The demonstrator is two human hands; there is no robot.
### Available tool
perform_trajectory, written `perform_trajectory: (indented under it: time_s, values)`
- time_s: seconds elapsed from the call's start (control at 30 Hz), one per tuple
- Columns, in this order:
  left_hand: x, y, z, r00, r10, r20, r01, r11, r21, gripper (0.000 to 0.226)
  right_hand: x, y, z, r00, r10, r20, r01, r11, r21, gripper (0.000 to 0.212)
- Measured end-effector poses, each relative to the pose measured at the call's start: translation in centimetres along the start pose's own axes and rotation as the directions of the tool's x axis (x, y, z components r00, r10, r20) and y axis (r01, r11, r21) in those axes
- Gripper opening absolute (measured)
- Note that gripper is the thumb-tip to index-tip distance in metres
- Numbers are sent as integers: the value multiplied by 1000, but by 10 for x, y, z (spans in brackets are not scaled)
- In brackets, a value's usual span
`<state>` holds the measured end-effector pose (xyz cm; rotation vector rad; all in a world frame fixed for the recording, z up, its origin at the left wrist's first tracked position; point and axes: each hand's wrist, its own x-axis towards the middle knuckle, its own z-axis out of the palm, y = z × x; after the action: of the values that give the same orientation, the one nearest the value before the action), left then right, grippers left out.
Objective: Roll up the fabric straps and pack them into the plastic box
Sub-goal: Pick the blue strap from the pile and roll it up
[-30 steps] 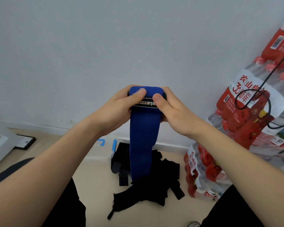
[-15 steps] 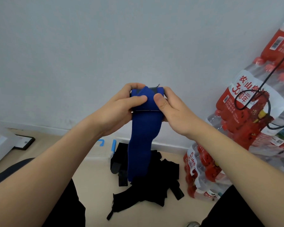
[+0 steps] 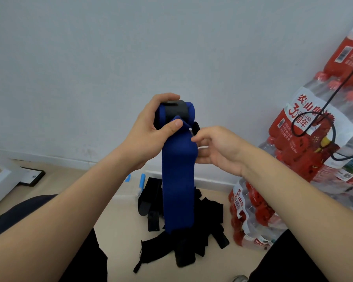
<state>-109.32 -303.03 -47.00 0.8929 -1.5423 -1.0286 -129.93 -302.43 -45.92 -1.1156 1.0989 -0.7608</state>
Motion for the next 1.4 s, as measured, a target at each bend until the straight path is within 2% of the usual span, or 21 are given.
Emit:
perform_trajectory:
  time_s: [0.1, 0.2, 0.27, 0.37, 0.4, 0.47, 0.53, 0.63, 0.7, 0.8, 0.87, 0.93, 0.97, 1.03, 1.13, 1.2, 1.27, 1.33, 1.4]
  values:
    - [1, 1, -1, 1000, 20, -6, -20, 1000, 24, 38, 1, 0, 1, 1000, 10, -2, -10, 1000, 24, 25]
    - [2, 4, -5, 997, 3, 75, -7, 999, 44, 42, 1, 1, 2, 1000, -12, -18, 13, 998, 59, 48]
    - [0, 5, -6, 987, -11, 158, 5, 999, 39, 49, 2, 2, 1, 1000, -18, 14, 17, 999, 42, 57]
    - [0, 4, -5, 971, -88, 224, 94, 995, -16, 73, 1, 4, 0, 997, -17, 70, 17, 1000, 8, 63]
    - [0, 5, -5, 963, -128, 238, 148, 986, -71, 72, 0, 4, 1, 997, -43, 56, 42, 999, 12, 60]
    - [1, 8, -4, 936, -219, 275, 271, 948, -169, 54, -1, 2, 2, 991, -131, -1, 131, 991, 8, 51]
    - [0, 10, -3, 917, -293, 269, 337, 932, -134, 41, -2, 2, 2, 978, -207, -30, 206, 978, -30, 44]
    - [-2, 8, -3, 928, -290, 233, 307, 951, -40, 32, -2, 6, 2, 976, -218, -19, 217, 974, -69, 36]
    - [-2, 9, -5, 941, -256, 220, 268, 963, -27, 29, -3, 6, 4, 980, -198, -19, 198, 980, -19, 33]
    - [-3, 10, -5, 957, -198, 212, 212, 976, -45, 33, -2, 1, 11, 974, -210, -85, 212, 977, 13, 42]
    - [-4, 9, -2, 960, -177, 215, 193, 980, -52, 37, -2, -2, 15, 974, -199, -111, 193, 979, -61, 57]
    - [-4, 7, -1, 961, -178, 210, 191, 980, -46, 39, -3, -3, 15, 980, -166, -113, 141, 970, -200, 62]
    - [-3, 6, -2, 961, -184, 207, 197, 979, -43, 41, -4, -3, 13, 983, -148, -107, 119, 964, -236, 60]
    - [-3, 4, -2, 959, -207, 195, 224, 972, -73, 50, -5, -1, 10, 987, -137, -85, 118, 972, -202, 50]
    - [-4, 4, 5, 956, -251, 151, 279, 939, -201, 70, -4, 1, 10, 967, -244, -79, 235, 966, -106, 37]
    - [-4, 3, 10, 955, -247, 162, 280, 933, -226, 59, -1, 4, 10, 938, -339, -78, 329, 937, -115, 32]
    - [-5, 3, 12, 955, -234, 184, 271, 939, -212, 44, 0, 6, 8, 928, -367, -66, 355, 924, -143, 36]
    - [-4, 5, 11, 957, -243, 161, 272, 943, -191, 42, -2, 7, 7, 935, -349, -66, 339, 933, -123, 45]
    - [-4, 8, 12, 964, -221, 149, 245, 955, -169, 41, -3, 7, 12, 922, -358, -151, 357, 934, -36, 48]
